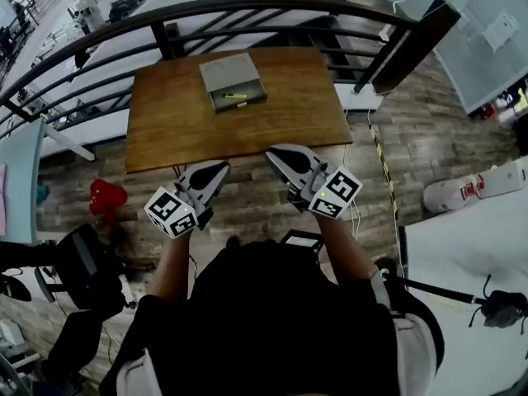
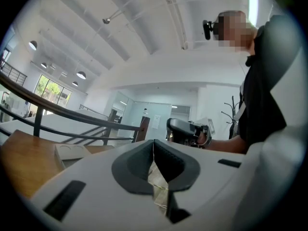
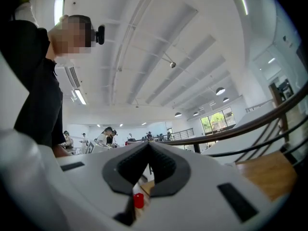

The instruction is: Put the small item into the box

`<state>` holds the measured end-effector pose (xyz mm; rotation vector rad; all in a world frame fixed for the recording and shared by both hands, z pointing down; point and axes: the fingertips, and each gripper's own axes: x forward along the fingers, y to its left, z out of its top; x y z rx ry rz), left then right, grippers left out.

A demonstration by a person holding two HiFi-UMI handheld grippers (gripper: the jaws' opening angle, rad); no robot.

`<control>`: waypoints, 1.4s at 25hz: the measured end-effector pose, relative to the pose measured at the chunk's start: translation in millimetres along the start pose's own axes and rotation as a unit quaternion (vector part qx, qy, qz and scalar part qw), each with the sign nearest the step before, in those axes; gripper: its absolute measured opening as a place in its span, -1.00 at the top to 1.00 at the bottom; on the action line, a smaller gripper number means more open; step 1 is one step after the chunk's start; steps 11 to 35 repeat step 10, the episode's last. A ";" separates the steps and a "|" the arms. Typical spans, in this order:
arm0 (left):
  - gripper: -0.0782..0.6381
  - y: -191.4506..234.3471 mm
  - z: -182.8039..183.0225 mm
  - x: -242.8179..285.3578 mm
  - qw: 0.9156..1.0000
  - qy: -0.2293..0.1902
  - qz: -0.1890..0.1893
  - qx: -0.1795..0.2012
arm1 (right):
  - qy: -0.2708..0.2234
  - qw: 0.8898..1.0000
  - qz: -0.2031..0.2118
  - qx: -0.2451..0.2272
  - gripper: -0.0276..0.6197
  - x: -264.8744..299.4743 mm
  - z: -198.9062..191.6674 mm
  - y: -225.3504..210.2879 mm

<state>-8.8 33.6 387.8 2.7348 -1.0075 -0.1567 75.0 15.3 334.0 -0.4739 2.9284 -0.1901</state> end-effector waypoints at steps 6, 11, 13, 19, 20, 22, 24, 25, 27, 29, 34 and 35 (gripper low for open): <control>0.74 -16.8 -10.8 15.6 1.000 0.005 -0.023 -0.008 | 0.020 0.999 -0.003 -0.026 0.89 -17.4 -10.5 1.5; 0.74 -8.0 -2.8 26.2 1.000 -0.004 -0.022 0.022 | 0.011 0.999 0.014 -0.040 0.89 -15.4 -16.7 -13.2; 0.74 -8.0 -2.8 26.2 1.000 -0.004 -0.022 0.022 | 0.011 0.999 0.014 -0.040 0.89 -15.4 -16.7 -13.2; 0.74 -8.0 -2.8 26.2 1.000 -0.004 -0.022 0.022 | 0.011 0.999 0.014 -0.040 0.89 -15.4 -16.7 -13.2; 0.74 -8.0 -2.8 26.2 1.000 -0.004 -0.022 0.022 | 0.011 0.999 0.014 -0.040 0.89 -15.4 -16.7 -13.2; 0.74 -8.0 -2.8 26.2 1.000 -0.004 -0.022 0.022 | 0.011 0.999 0.014 -0.040 0.89 -15.4 -16.7 -13.2; 0.74 -8.0 -2.8 26.2 1.000 -0.004 -0.022 0.022 | 0.011 0.999 0.014 -0.040 0.89 -15.4 -16.7 -13.2; 0.74 -8.0 -2.8 26.2 1.000 -0.004 -0.022 0.022 | 0.011 0.999 0.014 -0.040 0.89 -15.4 -16.7 -13.2; 0.74 -8.0 -2.8 26.2 1.000 -0.004 -0.022 0.022 | 0.011 0.999 0.014 -0.040 0.89 -15.4 -16.7 -13.2; 0.74 -8.0 -2.8 26.2 1.000 -0.004 -0.022 0.022 | 0.011 0.999 0.014 -0.040 0.89 -15.4 -16.7 -13.2; 0.74 -8.0 -2.8 26.2 1.000 -0.004 -0.022 0.022 | 0.011 0.999 0.014 -0.040 0.89 -15.4 -16.7 -13.2; 0.74 -8.0 -2.8 26.2 1.000 -0.004 -0.022 0.022 | 0.011 0.999 0.014 -0.040 0.89 -15.4 -16.7 -13.2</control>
